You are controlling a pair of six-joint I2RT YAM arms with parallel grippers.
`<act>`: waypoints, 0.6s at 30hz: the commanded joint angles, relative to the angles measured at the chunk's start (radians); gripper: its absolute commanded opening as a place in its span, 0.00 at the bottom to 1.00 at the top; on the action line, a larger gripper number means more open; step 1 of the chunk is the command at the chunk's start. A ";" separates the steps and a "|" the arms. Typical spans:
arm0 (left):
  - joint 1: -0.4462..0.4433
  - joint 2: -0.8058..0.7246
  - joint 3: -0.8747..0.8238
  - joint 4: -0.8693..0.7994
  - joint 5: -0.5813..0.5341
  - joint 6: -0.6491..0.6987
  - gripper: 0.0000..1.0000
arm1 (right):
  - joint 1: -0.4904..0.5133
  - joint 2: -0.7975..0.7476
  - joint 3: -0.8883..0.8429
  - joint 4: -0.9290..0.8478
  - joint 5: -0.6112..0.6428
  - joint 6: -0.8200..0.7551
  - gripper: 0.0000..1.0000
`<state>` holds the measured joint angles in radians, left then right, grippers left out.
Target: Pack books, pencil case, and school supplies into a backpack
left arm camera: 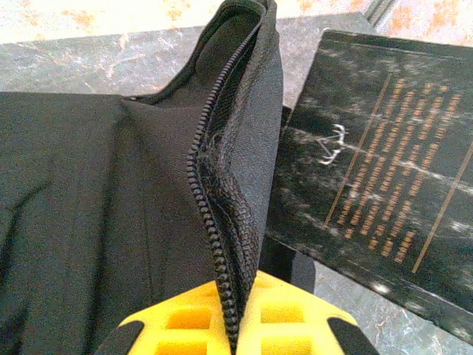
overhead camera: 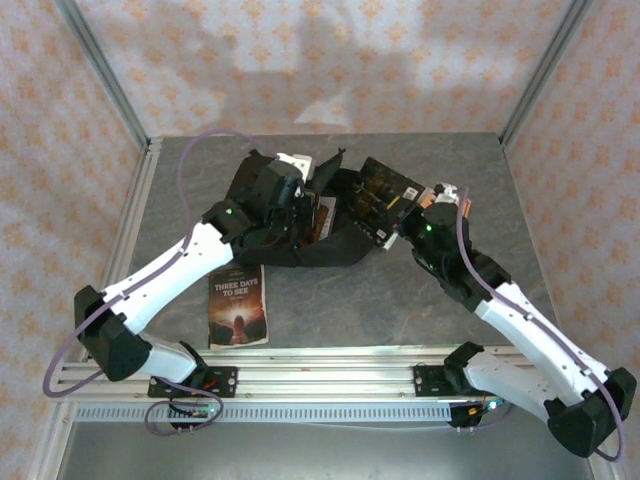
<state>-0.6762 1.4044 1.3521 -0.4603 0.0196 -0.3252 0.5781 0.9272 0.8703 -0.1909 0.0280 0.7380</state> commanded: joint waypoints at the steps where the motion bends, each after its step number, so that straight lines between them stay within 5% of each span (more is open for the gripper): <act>1: -0.003 -0.073 -0.033 0.179 -0.071 -0.003 0.00 | -0.031 0.037 0.043 0.187 -0.120 0.160 0.00; 13: 0.012 -0.075 -0.087 0.254 -0.101 -0.011 0.00 | -0.083 0.448 0.115 0.394 -0.489 0.560 0.00; 18: 0.020 -0.061 -0.064 0.270 -0.089 -0.015 0.00 | -0.083 0.599 0.142 0.602 -0.603 0.505 0.00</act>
<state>-0.6670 1.3567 1.2591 -0.3088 -0.0402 -0.3248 0.4946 1.5002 0.9478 0.1501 -0.4450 1.2301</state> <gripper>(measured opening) 0.053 0.164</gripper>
